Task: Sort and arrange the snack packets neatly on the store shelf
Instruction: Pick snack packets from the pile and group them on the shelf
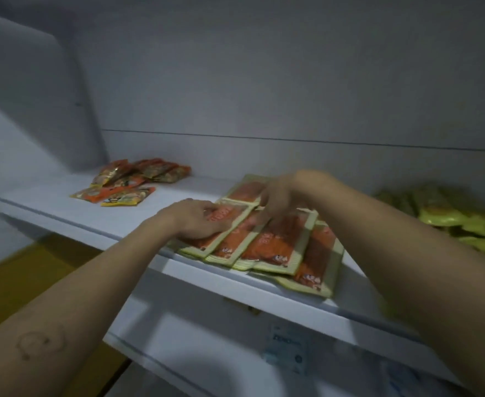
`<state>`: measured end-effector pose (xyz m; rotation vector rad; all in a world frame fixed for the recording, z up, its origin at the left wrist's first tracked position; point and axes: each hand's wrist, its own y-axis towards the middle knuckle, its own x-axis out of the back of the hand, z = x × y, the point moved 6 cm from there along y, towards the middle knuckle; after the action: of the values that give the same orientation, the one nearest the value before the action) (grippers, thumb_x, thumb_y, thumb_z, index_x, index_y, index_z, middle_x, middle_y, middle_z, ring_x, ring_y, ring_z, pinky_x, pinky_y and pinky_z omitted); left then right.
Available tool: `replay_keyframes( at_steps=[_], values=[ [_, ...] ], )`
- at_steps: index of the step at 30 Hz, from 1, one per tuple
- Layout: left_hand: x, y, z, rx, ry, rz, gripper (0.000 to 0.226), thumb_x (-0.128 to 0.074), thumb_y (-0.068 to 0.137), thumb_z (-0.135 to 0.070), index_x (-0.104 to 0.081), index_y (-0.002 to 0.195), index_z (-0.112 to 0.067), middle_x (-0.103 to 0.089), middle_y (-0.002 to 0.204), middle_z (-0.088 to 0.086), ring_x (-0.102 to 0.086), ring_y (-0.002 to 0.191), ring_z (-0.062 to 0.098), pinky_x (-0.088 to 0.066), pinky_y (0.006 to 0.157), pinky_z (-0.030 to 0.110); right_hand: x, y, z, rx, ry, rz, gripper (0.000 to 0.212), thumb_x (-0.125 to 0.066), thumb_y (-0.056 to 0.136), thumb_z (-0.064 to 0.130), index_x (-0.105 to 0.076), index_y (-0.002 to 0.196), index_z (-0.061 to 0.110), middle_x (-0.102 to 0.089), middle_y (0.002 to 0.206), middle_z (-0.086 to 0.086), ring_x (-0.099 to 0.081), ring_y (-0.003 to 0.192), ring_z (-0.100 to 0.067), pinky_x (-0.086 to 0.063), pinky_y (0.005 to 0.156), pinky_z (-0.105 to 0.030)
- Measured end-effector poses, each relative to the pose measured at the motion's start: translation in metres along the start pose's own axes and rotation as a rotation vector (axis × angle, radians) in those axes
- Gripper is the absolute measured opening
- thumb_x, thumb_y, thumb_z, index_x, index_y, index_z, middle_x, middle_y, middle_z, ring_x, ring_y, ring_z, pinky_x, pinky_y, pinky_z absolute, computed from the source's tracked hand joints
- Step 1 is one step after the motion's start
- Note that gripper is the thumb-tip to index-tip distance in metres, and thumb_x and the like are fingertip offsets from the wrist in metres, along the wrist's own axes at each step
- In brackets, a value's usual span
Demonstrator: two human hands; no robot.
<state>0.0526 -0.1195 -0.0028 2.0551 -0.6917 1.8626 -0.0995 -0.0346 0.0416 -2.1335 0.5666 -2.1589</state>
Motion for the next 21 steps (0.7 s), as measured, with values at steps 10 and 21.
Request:
replay_keyframes(
  at_steps=[10, 21],
  values=[
    [0.003, 0.001, -0.031, -0.236, -0.148, 0.282, 0.089, -0.058, 0.074, -0.080, -0.023, 0.150, -0.051, -0.039, 0.151, -0.006, -0.050, 0.107, 0.019, -0.053, 0.062, 0.028, -0.021, -0.067, -0.029, -0.349, -0.041, 0.003, 0.071, -0.039, 0.096, 0.066, -0.045, 0.146, 0.017, -0.052, 0.142, -0.005, -0.046, 0.062, -0.015, -0.040, 0.036, -0.022],
    [-0.003, 0.003, -0.057, -0.517, -0.090, 0.155, 0.095, -0.057, 0.077, -0.078, -0.025, 0.155, -0.034, -0.040, 0.155, 0.000, -0.044, 0.135, 0.027, -0.040, 0.109, 0.037, -0.056, -0.087, -0.026, -0.664, 0.542, -0.202, 0.053, -0.063, 0.090, 0.052, -0.057, 0.133, 0.021, -0.063, 0.100, 0.000, -0.063, 0.080, -0.017, -0.055, 0.060, -0.030]
  ],
)
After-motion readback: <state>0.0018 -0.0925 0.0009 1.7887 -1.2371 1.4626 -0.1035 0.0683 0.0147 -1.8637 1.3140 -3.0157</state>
